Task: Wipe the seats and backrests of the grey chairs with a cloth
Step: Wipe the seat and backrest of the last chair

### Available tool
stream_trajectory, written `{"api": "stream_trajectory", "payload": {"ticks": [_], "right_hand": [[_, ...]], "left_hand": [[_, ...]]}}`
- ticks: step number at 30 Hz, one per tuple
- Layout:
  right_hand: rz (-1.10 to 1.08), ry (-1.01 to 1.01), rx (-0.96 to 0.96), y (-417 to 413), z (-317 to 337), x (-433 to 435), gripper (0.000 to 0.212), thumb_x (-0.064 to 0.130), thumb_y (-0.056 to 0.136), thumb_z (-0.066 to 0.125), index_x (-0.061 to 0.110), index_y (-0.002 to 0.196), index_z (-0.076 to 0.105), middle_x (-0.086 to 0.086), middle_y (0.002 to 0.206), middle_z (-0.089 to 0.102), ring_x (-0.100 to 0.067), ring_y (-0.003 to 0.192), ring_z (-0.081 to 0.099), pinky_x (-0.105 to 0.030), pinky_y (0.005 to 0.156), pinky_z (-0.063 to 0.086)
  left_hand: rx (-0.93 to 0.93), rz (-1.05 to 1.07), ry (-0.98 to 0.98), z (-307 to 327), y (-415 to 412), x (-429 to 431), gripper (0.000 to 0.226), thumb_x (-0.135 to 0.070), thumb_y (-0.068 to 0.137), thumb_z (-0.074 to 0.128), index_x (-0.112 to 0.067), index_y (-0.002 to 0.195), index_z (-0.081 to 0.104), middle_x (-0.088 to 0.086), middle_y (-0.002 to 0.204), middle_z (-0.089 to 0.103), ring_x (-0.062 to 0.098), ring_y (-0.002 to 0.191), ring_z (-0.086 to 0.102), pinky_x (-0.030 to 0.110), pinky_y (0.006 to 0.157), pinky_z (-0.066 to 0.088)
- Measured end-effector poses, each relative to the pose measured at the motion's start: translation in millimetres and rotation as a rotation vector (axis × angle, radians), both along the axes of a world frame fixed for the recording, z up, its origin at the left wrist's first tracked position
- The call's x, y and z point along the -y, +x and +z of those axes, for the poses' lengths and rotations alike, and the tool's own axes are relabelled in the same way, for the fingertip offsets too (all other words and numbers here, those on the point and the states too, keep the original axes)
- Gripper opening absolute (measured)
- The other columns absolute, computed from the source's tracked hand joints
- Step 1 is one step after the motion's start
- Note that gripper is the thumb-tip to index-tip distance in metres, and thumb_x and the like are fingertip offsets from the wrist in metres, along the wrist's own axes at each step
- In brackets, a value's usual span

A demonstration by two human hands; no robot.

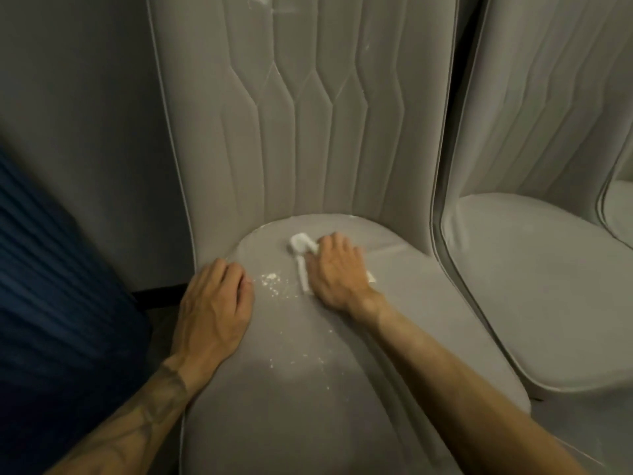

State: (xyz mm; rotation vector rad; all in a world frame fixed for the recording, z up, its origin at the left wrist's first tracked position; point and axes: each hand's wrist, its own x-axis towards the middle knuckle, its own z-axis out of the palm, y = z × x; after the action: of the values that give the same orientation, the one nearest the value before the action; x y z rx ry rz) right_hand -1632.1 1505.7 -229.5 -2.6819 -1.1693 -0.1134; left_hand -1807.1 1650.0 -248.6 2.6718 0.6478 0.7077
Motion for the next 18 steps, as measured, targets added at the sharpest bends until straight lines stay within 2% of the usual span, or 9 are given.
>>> {"api": "stream_trajectory", "payload": {"ticks": [2,4,9,11,15,18], "right_hand": [[0.124,0.012,0.019,-14.1,-1.8,3.9,0.032,0.038,0.105,0.032,0.013,0.114,0.05,-0.011,0.114,0.052,-0.032,0.101,0.048,-0.045,0.087,0.038],[0.099,-0.01,0.039,5.1,3.9,25.7,0.031,0.038,0.106,0.035,0.013,0.115,0.05,-0.012,0.116,0.053,-0.033,0.104,0.048,-0.045,0.088,0.035],[-0.335,-0.06,0.048,54.4,11.6,82.3,0.035,0.035,0.105,0.035,0.005,0.116,0.05,-0.019,0.123,0.05,-0.039,0.111,0.048,-0.048,0.095,0.037],[-0.282,-0.031,0.03,30.5,7.6,64.4,0.035,0.034,0.105,0.035,0.005,0.116,0.05,-0.019,0.123,0.05,-0.038,0.11,0.048,-0.048,0.094,0.037],[0.064,0.031,0.007,-31.5,-6.3,31.4,0.033,0.037,0.106,0.032,0.011,0.114,0.051,-0.013,0.113,0.051,-0.033,0.099,0.048,-0.046,0.087,0.037],[0.027,-0.028,0.015,-4.9,4.2,56.2,0.036,0.039,0.106,0.032,0.012,0.121,0.049,-0.014,0.119,0.051,-0.034,0.106,0.049,-0.045,0.09,0.035]], "left_hand": [[0.0,-0.01,-0.018,2.1,-0.8,0.3,0.027,-0.031,0.105,0.038,-0.02,0.081,0.04,-0.001,0.082,0.041,0.021,0.076,0.039,0.041,0.072,0.037],[-0.001,-0.024,-0.026,3.9,-1.2,1.9,0.027,-0.03,0.106,0.038,-0.018,0.081,0.041,0.001,0.083,0.043,0.023,0.077,0.04,0.044,0.073,0.04],[-0.001,-0.02,-0.023,5.8,-2.8,3.1,0.027,-0.028,0.105,0.037,-0.016,0.082,0.042,0.006,0.085,0.046,0.027,0.079,0.043,0.049,0.076,0.042],[0.003,-0.021,-0.014,5.5,-3.3,3.7,0.026,-0.028,0.105,0.037,-0.016,0.082,0.042,0.008,0.085,0.047,0.029,0.08,0.044,0.049,0.078,0.042],[0.016,-0.022,-0.01,4.6,-3.5,2.6,0.024,-0.026,0.104,0.039,-0.015,0.083,0.044,0.011,0.087,0.049,0.03,0.082,0.046,0.049,0.079,0.042],[0.016,-0.027,-0.014,5.1,-3.9,3.5,0.026,-0.028,0.104,0.037,-0.014,0.084,0.045,0.012,0.087,0.049,0.031,0.082,0.046,0.05,0.079,0.043]]}}
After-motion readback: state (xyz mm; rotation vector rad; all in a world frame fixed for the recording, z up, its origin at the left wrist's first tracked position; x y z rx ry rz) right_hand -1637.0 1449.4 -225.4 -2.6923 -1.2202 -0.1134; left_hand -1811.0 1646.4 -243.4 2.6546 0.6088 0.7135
